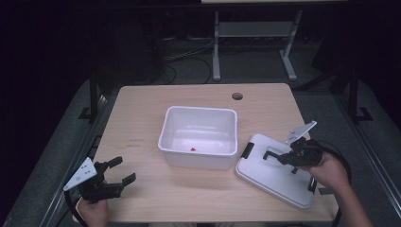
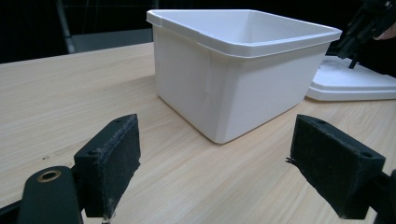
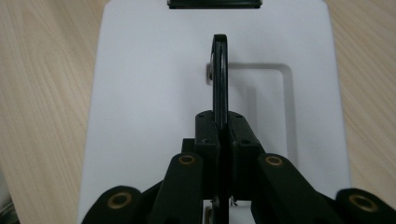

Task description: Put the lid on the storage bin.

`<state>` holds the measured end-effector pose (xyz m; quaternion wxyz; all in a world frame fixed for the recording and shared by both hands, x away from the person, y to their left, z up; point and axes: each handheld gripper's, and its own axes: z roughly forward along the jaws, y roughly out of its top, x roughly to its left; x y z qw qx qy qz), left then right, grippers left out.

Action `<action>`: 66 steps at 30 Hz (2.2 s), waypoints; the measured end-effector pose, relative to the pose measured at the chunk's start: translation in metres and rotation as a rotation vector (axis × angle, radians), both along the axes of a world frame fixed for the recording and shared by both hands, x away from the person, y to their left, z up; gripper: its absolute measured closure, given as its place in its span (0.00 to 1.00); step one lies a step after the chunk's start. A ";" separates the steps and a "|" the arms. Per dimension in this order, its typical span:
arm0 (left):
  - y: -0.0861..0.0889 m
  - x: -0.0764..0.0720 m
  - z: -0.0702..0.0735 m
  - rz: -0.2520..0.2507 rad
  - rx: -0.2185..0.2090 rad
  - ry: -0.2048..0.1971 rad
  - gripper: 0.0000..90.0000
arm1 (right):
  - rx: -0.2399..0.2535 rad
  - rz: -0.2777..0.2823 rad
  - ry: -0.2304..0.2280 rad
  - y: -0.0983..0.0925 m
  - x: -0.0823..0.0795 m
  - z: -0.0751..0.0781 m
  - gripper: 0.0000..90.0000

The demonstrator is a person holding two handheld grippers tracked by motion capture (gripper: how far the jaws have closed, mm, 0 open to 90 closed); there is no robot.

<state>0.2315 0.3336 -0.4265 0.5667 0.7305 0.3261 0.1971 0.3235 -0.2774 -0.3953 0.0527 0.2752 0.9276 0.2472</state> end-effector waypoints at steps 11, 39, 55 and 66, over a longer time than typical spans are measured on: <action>0.000 0.000 0.000 0.000 0.000 0.001 0.17 | -0.002 0.014 -0.030 -0.004 -0.004 0.012 0.94; 0.000 0.000 0.000 0.001 0.000 0.001 0.17 | -0.013 0.056 -0.110 -0.012 -0.020 0.063 0.94; 0.000 0.000 0.000 0.003 -0.002 0.001 0.17 | -0.017 0.070 -0.133 -0.017 -0.024 0.085 0.94; -0.001 0.000 0.000 0.001 -0.001 0.001 0.17 | -0.014 0.084 -0.147 -0.016 -0.026 0.102 0.94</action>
